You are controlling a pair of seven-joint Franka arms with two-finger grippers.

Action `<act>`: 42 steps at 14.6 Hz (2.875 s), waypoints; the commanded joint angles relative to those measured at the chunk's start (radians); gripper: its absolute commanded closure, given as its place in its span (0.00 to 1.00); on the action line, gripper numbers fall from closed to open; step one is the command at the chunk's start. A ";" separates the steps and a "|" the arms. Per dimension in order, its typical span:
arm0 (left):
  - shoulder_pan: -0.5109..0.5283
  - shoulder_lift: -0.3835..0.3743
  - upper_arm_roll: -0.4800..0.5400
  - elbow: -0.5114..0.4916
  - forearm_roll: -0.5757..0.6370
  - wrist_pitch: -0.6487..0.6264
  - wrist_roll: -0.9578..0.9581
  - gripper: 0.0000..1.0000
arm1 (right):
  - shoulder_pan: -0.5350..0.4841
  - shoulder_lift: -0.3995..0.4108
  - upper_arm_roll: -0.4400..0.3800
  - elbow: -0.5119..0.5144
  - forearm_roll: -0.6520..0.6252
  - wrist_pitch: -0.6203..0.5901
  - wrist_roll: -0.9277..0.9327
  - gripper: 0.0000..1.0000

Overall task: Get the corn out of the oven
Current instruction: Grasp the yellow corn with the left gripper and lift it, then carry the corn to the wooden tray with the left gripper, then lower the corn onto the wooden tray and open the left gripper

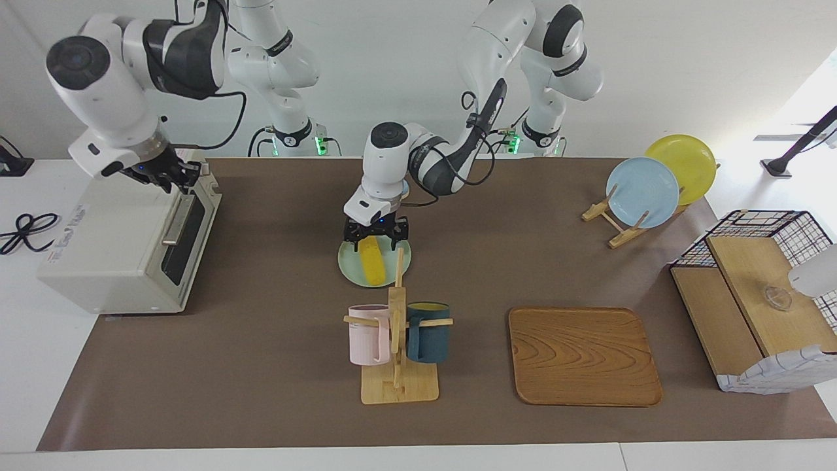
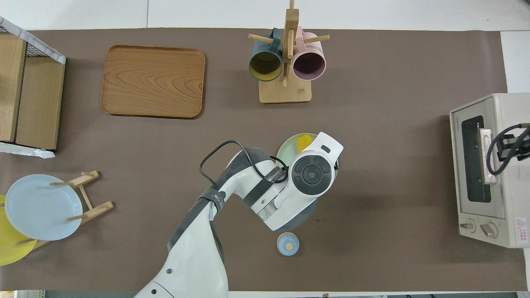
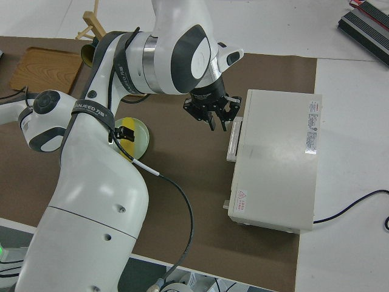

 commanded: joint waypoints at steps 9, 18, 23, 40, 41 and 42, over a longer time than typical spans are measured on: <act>0.000 0.033 0.039 0.082 0.045 -0.045 -0.040 0.94 | -0.030 -0.014 0.006 0.077 0.168 -0.089 -0.023 0.00; 0.215 -0.196 0.036 0.022 0.035 -0.305 0.221 1.00 | 0.084 -0.001 -0.014 0.079 0.125 -0.036 0.093 0.00; 0.445 -0.181 0.037 0.035 -0.057 -0.265 0.534 1.00 | 0.118 0.013 -0.043 0.067 0.138 0.003 0.096 0.00; 0.666 0.212 0.031 0.380 -0.081 -0.147 0.943 0.56 | 0.091 -0.011 -0.044 0.056 0.124 0.044 0.050 0.00; 0.668 0.203 0.033 0.380 -0.082 -0.148 0.946 0.01 | 0.091 -0.013 -0.044 0.053 0.125 0.044 0.049 0.00; 0.677 0.186 0.034 0.377 -0.079 -0.154 0.948 0.00 | 0.091 -0.016 -0.044 0.051 0.127 0.046 0.050 0.00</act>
